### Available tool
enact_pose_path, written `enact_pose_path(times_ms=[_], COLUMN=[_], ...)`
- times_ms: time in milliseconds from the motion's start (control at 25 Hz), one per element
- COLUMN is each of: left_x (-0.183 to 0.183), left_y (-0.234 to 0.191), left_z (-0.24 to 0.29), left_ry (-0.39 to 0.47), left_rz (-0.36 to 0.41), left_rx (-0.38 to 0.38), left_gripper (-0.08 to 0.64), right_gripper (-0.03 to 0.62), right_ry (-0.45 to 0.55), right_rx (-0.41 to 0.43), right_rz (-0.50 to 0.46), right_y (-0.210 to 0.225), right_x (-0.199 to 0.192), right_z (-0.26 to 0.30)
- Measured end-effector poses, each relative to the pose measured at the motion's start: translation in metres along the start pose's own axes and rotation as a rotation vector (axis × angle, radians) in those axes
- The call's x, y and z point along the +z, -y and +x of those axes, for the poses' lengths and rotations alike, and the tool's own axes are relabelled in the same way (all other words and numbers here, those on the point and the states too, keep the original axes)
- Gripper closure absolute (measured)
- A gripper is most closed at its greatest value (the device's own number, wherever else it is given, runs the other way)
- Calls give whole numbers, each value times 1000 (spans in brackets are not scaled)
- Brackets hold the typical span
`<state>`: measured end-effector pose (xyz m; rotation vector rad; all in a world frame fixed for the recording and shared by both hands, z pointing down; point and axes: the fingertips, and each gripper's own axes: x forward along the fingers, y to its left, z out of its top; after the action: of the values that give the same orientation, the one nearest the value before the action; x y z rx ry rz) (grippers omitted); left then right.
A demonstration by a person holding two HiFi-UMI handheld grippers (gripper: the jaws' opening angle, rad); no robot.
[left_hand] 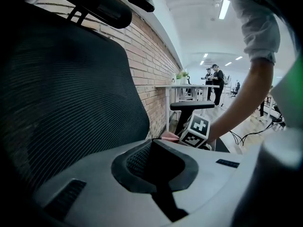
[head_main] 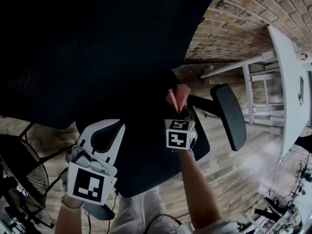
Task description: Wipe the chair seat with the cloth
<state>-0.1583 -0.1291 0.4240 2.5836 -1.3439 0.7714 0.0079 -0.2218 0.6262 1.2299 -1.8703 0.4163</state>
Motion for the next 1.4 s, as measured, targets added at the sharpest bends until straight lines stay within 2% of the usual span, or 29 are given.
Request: enact_pose_path(times_ms=[320, 520, 800, 1160, 1280, 1400], left_x=[-5, -6, -4, -7, -9, -12], left_y=[-8, -13, -17, -25, -29, -32], left_z=[-8, -16, -23, -37, -41, -45], left_ry=[2, 9, 2, -3, -11, -21], left_rz=[-11, -16, -18, -12, -16, -25], left_rx=[26, 42, 64, 98, 113, 127], left_gripper=[541, 541, 541, 541, 541, 541], right_gripper=[538, 538, 538, 538, 538, 538], right_ry=[13, 34, 55, 33, 36, 34], right_rx=[47, 116, 276, 517, 566, 582], right_rz=[-94, -152, -247, -272, -304, -327], right_y=[-21, -48, -121, -234, -256, -265], right_x=[29, 42, 44, 14, 6, 1], right_z=[27, 32, 20, -17, -28, -31])
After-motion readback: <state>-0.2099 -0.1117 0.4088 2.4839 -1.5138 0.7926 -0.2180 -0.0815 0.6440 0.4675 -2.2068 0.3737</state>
